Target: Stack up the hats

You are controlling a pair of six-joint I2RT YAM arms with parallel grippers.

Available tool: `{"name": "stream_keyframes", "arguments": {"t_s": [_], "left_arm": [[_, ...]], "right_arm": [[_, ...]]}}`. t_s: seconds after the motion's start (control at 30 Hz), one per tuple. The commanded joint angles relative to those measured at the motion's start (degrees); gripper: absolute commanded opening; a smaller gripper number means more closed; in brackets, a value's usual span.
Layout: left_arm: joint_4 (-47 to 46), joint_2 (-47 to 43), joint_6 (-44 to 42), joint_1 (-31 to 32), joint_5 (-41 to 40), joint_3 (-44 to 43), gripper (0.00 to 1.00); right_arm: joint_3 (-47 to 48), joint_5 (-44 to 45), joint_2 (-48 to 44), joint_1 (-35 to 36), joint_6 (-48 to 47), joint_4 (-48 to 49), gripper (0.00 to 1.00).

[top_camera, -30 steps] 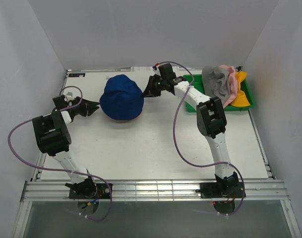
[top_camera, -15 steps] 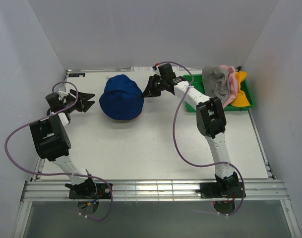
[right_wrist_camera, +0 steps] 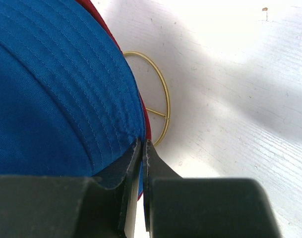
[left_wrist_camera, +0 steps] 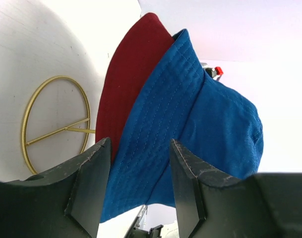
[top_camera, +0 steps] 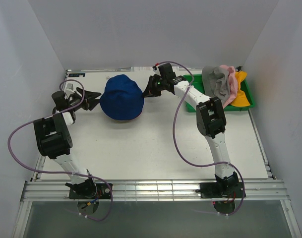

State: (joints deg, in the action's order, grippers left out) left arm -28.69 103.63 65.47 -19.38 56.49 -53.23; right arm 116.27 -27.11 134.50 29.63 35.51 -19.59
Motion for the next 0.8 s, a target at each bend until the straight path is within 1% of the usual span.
{"name": "stream_keyframes", "arguments": {"t_s": [0.0, 0.33, 0.43, 0.53, 0.67, 0.7, 0.77], "left_arm": [[-1.46, -0.45, -0.17, -0.14, 1.25, -0.12, 0.59], [-1.63, -0.36, -0.61, -0.05, 1.43, 1.02, 0.55], [-1.90, 0.07, -0.52, -0.05, 1.61, 1.38, 0.52], [-2.43, 0.25, -0.35, 0.22, 1.61, 1.73, 0.48], [-3.04, 0.43, 0.01, 0.48, 1.61, 1.90, 0.40], [-3.13, 0.51, 0.01, 0.57, 1.61, 1.90, 0.35], [-3.13, 0.69, 0.09, 0.74, 1.52, 1.82, 0.30]], "right_arm": [[2.12, 1.28, 0.85, -0.45, -1.41, -0.88, 0.08], [1.59, 1.19, 0.94, -0.36, -1.23, -0.45, 0.08], [1.51, 1.01, 1.12, -0.45, -1.14, -0.36, 0.08], [1.42, 1.01, 1.03, -0.45, -1.05, -0.27, 0.08], [1.50, 1.10, 1.21, -0.36, -1.05, -0.27, 0.08], [1.42, 1.10, 1.21, -0.45, -1.14, -0.27, 0.08], [1.51, 1.10, 1.12, -0.36, -1.05, -0.27, 0.08]]}}
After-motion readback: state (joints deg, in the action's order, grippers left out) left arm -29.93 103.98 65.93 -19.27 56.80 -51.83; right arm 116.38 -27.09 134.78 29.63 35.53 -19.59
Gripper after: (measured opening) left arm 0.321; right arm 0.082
